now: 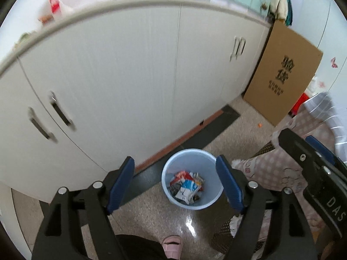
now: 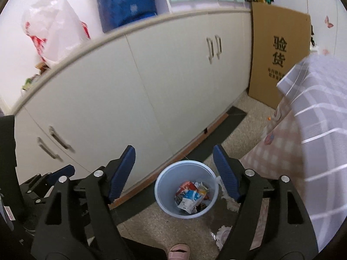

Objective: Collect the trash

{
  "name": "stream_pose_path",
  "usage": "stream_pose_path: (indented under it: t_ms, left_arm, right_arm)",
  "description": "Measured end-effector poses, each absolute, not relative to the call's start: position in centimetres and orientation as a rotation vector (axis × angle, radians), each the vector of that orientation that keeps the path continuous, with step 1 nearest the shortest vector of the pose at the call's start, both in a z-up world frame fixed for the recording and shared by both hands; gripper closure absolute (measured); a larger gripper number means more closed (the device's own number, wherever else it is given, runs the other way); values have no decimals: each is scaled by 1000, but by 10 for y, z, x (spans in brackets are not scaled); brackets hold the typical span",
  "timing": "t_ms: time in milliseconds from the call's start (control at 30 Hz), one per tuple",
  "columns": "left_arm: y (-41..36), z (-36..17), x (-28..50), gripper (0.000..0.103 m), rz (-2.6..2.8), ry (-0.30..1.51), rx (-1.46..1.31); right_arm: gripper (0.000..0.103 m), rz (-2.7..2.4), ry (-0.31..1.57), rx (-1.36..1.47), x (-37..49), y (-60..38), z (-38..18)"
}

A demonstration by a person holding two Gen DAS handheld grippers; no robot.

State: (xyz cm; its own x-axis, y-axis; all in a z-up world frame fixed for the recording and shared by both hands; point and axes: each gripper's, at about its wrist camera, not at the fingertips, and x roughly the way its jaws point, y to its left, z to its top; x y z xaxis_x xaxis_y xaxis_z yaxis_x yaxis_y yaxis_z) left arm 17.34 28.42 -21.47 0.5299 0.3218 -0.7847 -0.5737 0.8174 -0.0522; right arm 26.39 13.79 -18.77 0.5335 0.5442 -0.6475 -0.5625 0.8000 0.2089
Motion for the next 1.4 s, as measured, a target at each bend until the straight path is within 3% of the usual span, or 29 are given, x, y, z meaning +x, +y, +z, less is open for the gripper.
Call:
stream_pose_path:
  t_ms: [167,567,1033,1400]
  left_arm:
    - [256,-157,148,25,517,746,-241]
    - [133,-58,90,20,290,520,-70]
    - [33,-4,18,13,115,355,30]
    - [15,17,-20,11,91,255,16]
  right_arm:
    - [19,639,652,-33,231,112,-137]
    - [12,423,440,33,138,-25,-46]
    - [7,255,307,118,38,-129,3]
    - [7,188,195,99,-18,-153,16]
